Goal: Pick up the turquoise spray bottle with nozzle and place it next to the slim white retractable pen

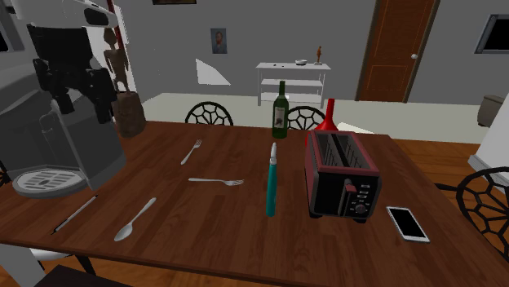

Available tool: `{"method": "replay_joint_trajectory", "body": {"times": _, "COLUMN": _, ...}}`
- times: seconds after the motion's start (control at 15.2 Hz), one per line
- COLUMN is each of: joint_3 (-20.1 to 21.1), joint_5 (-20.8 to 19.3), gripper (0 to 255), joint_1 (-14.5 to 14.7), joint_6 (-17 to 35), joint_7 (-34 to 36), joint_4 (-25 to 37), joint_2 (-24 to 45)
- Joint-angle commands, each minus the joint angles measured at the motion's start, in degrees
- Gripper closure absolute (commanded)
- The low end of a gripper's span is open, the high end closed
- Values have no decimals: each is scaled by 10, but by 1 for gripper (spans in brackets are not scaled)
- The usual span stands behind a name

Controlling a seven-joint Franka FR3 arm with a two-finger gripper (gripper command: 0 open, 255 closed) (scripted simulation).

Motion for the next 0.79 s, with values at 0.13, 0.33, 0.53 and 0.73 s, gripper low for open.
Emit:
{"method": "replay_joint_trajectory", "body": {"times": 0.13, "joint_3": -17, "joint_5": -14, "gripper": 0, "joint_1": -6, "joint_6": 20, "joint_7": -21, "joint_4": 1, "joint_2": 24}}
{"method": "replay_joint_trajectory", "body": {"times": 0.33, "joint_3": -41, "joint_5": -32, "gripper": 0, "joint_1": -15, "joint_6": 51, "joint_7": -52, "joint_4": 7, "joint_2": 63}}
{"method": "replay_joint_trajectory", "body": {"times": 0.53, "joint_3": -65, "joint_5": -47, "gripper": 0, "joint_1": -23, "joint_6": 80, "joint_7": -83, "joint_4": 19, "joint_2": 107}}
{"method": "replay_joint_trajectory", "body": {"times": 0.73, "joint_3": -88, "joint_5": -58, "gripper": 0, "joint_1": -29, "joint_6": 108, "joint_7": -112, "joint_4": 38, "joint_2": 155}}
